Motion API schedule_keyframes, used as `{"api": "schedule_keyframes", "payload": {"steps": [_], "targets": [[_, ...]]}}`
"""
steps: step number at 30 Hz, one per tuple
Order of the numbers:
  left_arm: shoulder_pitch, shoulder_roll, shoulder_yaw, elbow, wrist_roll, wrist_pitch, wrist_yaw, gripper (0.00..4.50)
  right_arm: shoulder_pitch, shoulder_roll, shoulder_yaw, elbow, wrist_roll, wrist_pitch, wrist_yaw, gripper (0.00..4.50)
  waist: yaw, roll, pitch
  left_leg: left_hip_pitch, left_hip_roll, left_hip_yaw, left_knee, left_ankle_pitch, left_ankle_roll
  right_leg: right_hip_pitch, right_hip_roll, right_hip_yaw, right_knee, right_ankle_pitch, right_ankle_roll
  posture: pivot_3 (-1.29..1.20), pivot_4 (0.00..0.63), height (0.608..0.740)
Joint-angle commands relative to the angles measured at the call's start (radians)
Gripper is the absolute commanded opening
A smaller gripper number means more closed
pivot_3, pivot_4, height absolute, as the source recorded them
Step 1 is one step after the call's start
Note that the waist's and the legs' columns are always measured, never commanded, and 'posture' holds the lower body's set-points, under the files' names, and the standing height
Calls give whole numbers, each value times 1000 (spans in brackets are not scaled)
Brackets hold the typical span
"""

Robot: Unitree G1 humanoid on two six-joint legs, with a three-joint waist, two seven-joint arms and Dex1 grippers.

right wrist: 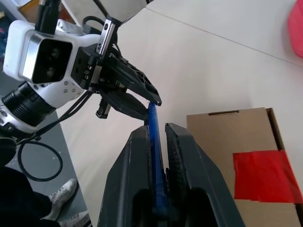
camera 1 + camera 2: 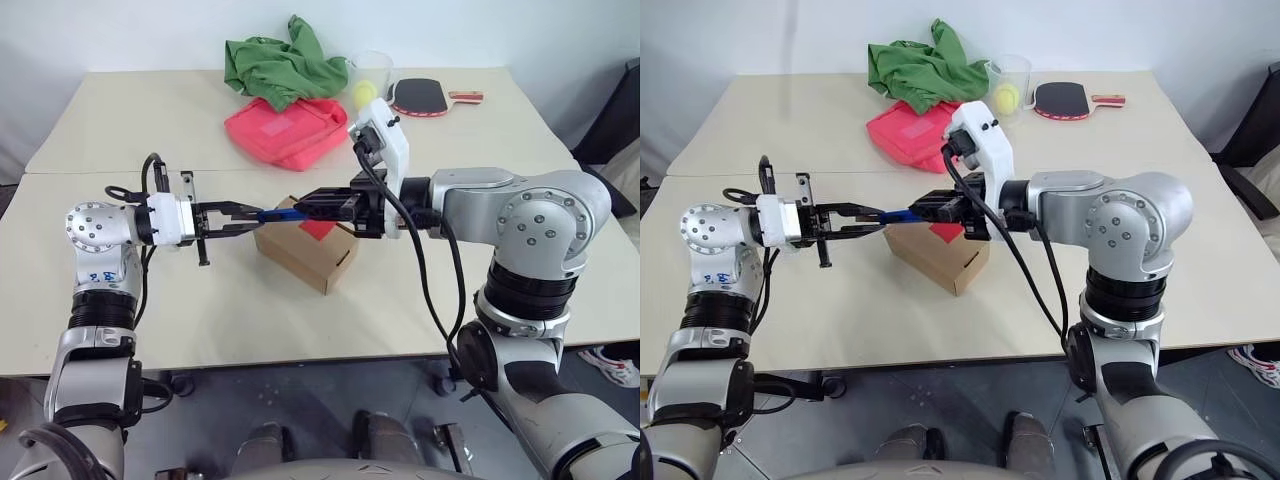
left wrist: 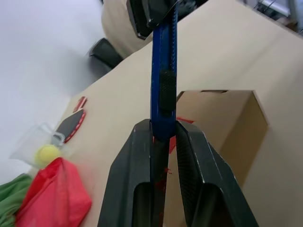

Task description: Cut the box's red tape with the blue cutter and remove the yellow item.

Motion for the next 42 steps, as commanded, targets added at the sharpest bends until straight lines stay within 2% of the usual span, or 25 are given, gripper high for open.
{"api": "schedule_keyframes", "payload": {"steps": [1,4,7,9,16,20,21,32,42], "targets": [[-15,29,21,24,77,7,143,363,-11,0,-40,-57,38,-15,8,162,0,0,0,0,0,0,0,0,0,0,0,0,0,0,0,0,150,740],[-27,35,21,28,148,101,306,363,-8,-5,-50,-61,44,-20,-3,162,2,0,0,0,0,0,0,0,0,0,0,0,0,0,0,0,150,740],[-24,41,10,-11,156,239,384,363,-7,-15,-61,-63,49,-27,-13,162,2,0,0,0,0,-1,0,0,0,0,0,0,0,0,0,0,150,740],[-20,49,0,-36,149,296,399,1094,-8,-22,-63,-64,53,-29,-14,162,1,0,0,0,0,-1,0,0,0,0,0,0,0,0,0,0,150,740],[-14,63,-3,-78,147,408,438,3183,-15,-44,-79,-57,67,-36,-23,162,-2,0,0,-1,0,-1,-2,0,0,-2,0,1,0,0,0,0,150,740],[-15,82,11,-66,143,428,442,4335,-14,-58,-84,-55,64,-42,-31,162,1,0,0,-1,0,-1,-2,0,0,-2,0,1,0,0,0,0,150,740],[-15,86,13,-64,141,429,440,4500,-14,-60,-85,-54,63,-44,-31,162,1,0,0,-1,0,0,-1,0,0,-2,0,1,0,0,0,0,150,740],[-24,93,90,-27,44,465,373,4500,1,-155,-55,-49,36,-83,-30,162,1,0,0,-1,0,1,-1,0,0,-2,0,1,0,0,0,0,150,740],[-4,60,35,-89,-19,624,174,4500,24,-308,71,-26,-23,-236,40,162,1,-1,0,-1,0,2,-1,0,0,-2,0,1,-1,0,0,0,150,740]]}}
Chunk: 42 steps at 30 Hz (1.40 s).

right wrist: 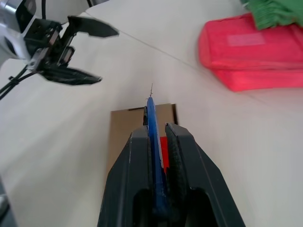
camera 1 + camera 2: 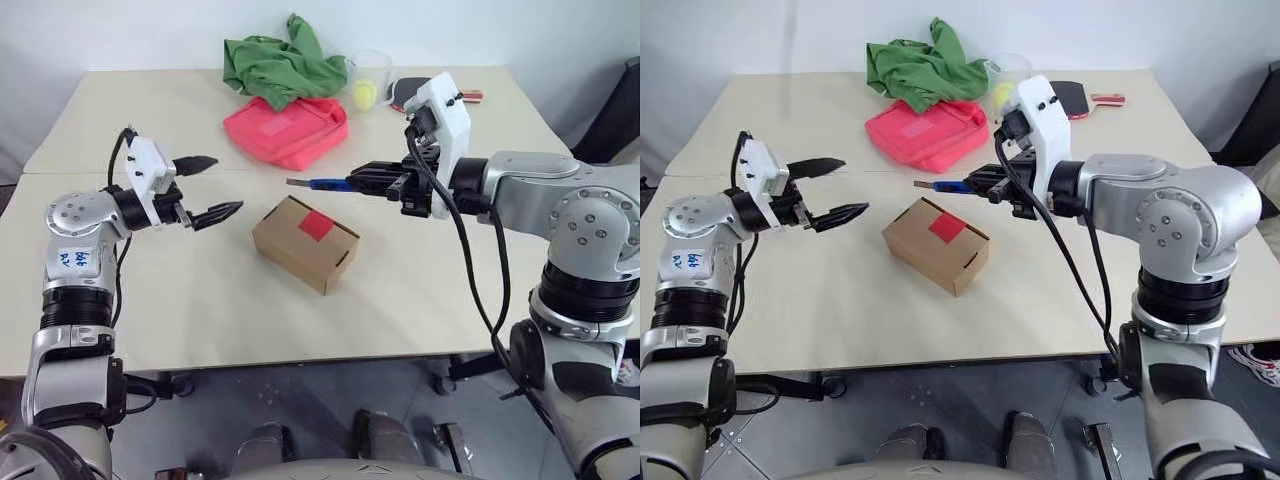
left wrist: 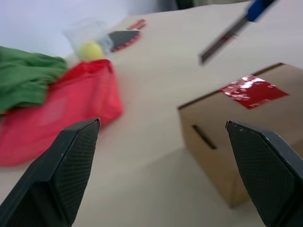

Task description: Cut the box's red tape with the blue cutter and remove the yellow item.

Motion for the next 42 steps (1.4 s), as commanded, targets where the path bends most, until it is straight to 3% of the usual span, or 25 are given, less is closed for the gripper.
{"api": "schedule_keyframes", "payload": {"steps": [1,4,7,20,33,42], "targets": [[-7,-19,-23,-56,-49,49,-84,4500,-7,-40,22,-3,-29,-71,27,162,0,0,0,0,0,0,0,0,0,0,0,0,0,0,0,0,150,740],[-29,-58,-69,-56,-21,73,-88,4500,-10,-68,41,10,-46,-109,45,162,5,0,0,0,0,0,0,0,0,0,0,0,0,0,0,0,150,740],[-41,-79,-74,-48,-25,76,-89,3920,-8,-78,41,14,-54,-120,48,162,3,0,0,-1,0,0,1,0,0,0,0,0,-1,0,0,0,150,740],[-131,-60,-168,1,63,121,-143,18,4,-110,75,3,-81,-133,65,162,4,-1,0,-1,0,0,0,0,0,0,0,0,-3,0,0,0,150,740],[-213,-7,-276,-31,159,335,-182,18,-27,-108,150,50,-127,-192,125,162,3,-1,0,-2,0,0,1,0,0,0,0,-1,-3,0,0,0,150,740],[-210,-25,-306,18,217,308,-152,18,-56,-112,201,101,-157,-227,178,162,3,-1,0,-3,0,0,1,0,0,0,0,-1,-3,0,0,0,150,740]]}}
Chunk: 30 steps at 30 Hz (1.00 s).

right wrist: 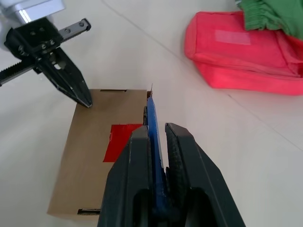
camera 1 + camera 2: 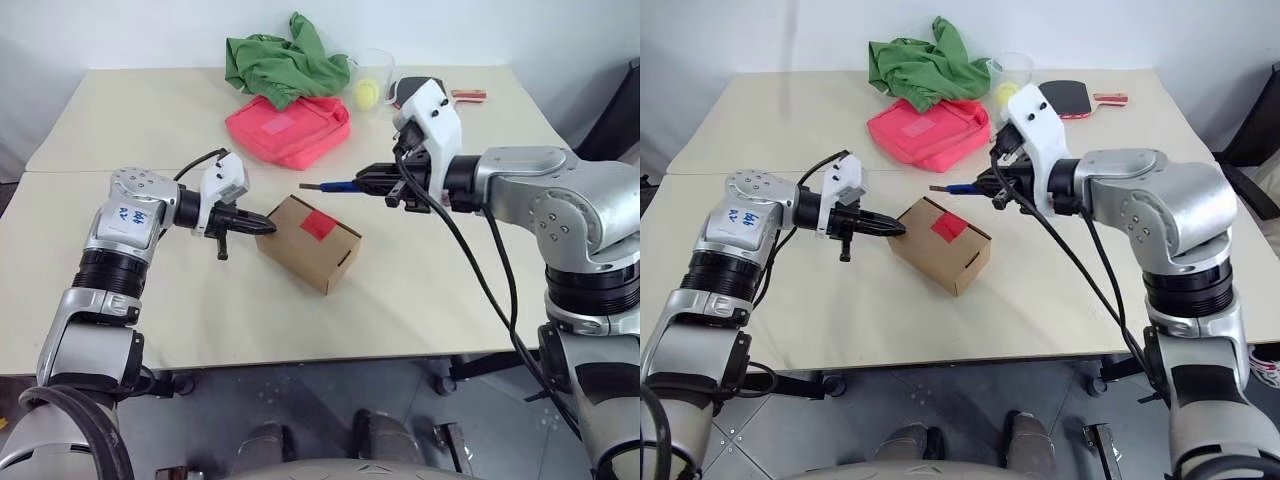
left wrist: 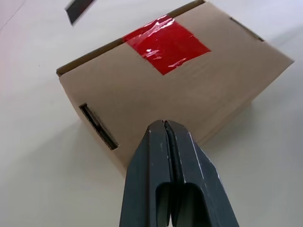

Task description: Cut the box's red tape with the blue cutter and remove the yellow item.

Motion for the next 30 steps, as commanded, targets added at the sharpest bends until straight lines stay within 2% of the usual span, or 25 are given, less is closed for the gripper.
{"api": "schedule_keyframes", "payload": {"steps": [1,16,30], "targets": [[-18,-9,-5,23,26,-39,24,18,-44,-10,14,14,-17,-40,42,162,0,0,0,0,0,0,0,0,0,0,0,0,0,0,0,0,150,740],[-34,-31,-25,73,53,-85,13,18,-66,-8,88,117,-113,-130,127,162,1,0,0,0,0,0,1,0,0,0,0,0,2,0,0,0,150,740],[-40,-41,-38,89,67,-104,15,18,-56,-20,121,131,-166,-147,198,162,2,0,0,1,0,0,2,0,0,0,0,0,3,0,0,0,150,740]]}}
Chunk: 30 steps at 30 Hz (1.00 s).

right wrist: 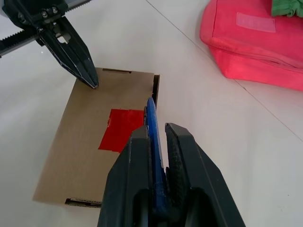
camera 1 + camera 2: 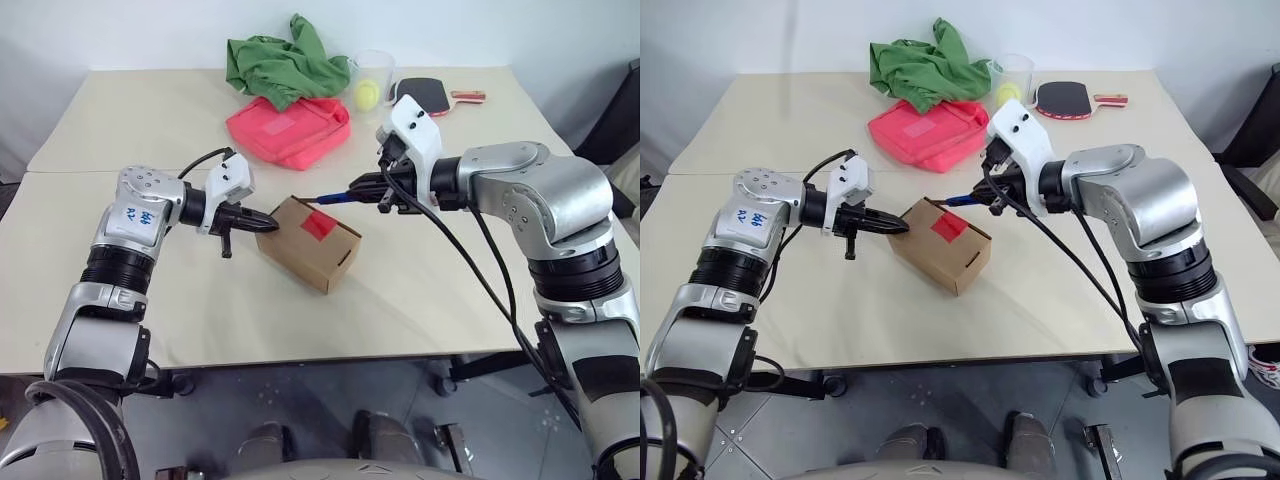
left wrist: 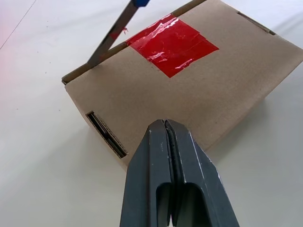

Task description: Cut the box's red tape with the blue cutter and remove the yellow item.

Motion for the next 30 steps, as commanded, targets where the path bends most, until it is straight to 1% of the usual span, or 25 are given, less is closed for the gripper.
{"api": "schedule_keyframes", "payload": {"steps": [1,20,25,30], "targets": [[-8,-14,-28,13,35,-9,2,18,-20,-24,7,-16,-19,-21,30,162,0,0,0,0,0,0,0,0,0,0,0,0,0,0,0,0,150,740],[27,-29,-23,-21,45,-1,19,18,-95,-75,102,31,-109,-15,136,162,1,0,0,1,0,0,1,0,0,0,0,0,2,0,0,0,150,740],[46,-33,-32,-43,51,9,31,18,-131,-99,157,56,-134,-15,192,162,1,0,0,1,0,0,1,0,0,0,0,0,2,0,0,0,150,740],[55,-32,-34,-59,51,19,38,18,-142,-111,185,64,-159,-27,229,162,1,0,0,2,0,0,1,0,0,1,-1,0,2,0,0,0,150,740]]}}
